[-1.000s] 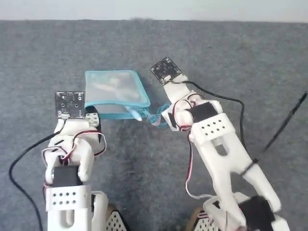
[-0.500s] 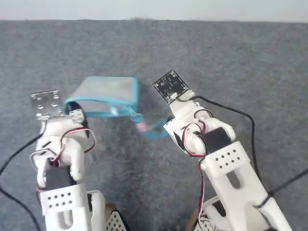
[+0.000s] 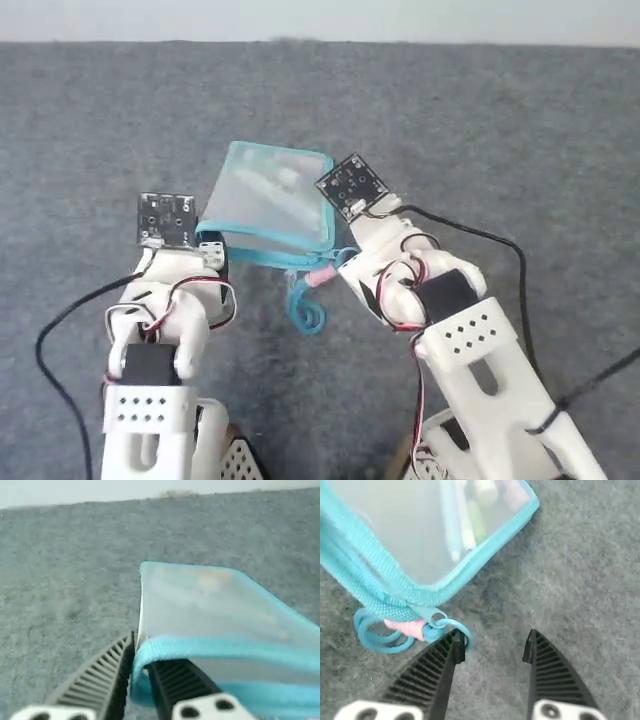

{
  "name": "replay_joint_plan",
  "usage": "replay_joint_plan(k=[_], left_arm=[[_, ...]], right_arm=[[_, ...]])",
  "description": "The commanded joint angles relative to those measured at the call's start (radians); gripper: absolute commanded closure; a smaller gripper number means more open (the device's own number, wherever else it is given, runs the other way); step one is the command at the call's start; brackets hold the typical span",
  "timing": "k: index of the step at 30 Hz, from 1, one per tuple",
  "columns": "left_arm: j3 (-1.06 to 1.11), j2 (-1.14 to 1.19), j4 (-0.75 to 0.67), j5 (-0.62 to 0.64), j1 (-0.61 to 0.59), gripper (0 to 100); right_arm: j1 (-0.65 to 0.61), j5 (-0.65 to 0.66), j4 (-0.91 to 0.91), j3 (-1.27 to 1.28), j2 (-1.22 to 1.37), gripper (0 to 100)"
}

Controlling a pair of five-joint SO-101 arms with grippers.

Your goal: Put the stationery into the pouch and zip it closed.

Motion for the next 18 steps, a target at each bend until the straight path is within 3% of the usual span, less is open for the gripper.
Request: replay_joint_plan(k=[1, 6, 9, 18], left_arm=[[-0.061, -0.005, -0.018, 0.018, 0.017, 99], [-0.058, -0.002, -0.020, 0.026, 0.014, 99], [-0.059, -0.006, -0.020, 0.044, 0.014, 99], [-0.059, -0.005, -0.040, 0.055, 0.014, 99]], right_arm=[[-0.008, 0.011, 0.002, -0.009, -0.045, 80.5], [-0.114, 0.000, 0.051, -0.009, -0.048, 80.6], [-0.160, -0.083, 0.065, -0.009, -0.045, 80.8], [-0.143, -0.150, 0.064, 0.008, -0.165, 80.8]])
